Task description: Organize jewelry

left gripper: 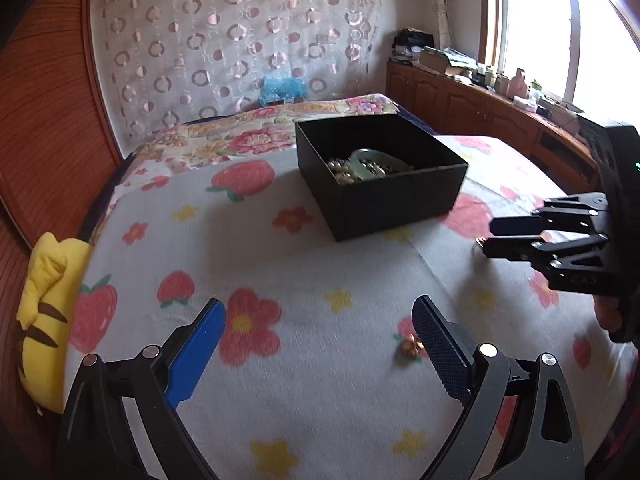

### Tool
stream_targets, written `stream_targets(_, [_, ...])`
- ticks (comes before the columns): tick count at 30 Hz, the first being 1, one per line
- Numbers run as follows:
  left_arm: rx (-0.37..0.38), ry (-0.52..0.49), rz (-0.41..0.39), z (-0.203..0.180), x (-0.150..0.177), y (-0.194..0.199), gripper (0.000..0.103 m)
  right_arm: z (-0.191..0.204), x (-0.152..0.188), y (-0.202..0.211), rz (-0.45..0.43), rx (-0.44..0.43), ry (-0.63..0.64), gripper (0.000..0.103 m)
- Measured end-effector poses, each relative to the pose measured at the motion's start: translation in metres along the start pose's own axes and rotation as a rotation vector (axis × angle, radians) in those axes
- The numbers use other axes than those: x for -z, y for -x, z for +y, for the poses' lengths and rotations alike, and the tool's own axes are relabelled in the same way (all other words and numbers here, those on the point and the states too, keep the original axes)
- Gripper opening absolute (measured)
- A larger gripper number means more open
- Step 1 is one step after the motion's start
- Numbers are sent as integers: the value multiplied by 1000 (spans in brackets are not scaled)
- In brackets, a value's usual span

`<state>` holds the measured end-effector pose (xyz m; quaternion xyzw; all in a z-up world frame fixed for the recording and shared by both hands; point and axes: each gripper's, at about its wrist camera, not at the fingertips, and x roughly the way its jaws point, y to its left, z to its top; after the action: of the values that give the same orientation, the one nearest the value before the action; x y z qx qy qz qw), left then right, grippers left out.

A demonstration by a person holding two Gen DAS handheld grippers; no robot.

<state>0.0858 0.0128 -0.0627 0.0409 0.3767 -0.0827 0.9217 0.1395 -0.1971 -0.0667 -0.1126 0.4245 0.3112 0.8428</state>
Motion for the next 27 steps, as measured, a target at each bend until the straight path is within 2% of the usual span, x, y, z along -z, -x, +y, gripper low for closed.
stream_targets(5, [27, -18, 3, -6, 7, 12, 91, 6, 1, -5, 27, 27, 27, 33])
stream_targets(11, [63, -31, 44, -14, 13, 8, 91, 7, 1, -6, 28, 49, 39, 33])
stream_targets(12, [67, -31, 48, -15, 14, 7, 91, 9, 1, -7, 27, 53, 47, 25])
stream_targets(14, [78, -33, 53, -17, 14, 6, 91, 9, 2, -5, 26, 44, 48, 22])
stream_targets(17, [94, -42, 52, -23, 14, 7, 91, 7, 3, -1, 12, 28, 36, 11])
stream_targets(21, [125, -50, 27, -31, 13, 15, 90, 3, 4, 6, -4, 30, 27, 10])
stream_targets(27, [134, -74, 30, -43, 10, 15, 68, -2, 3, 14, -29, 30, 12, 10])
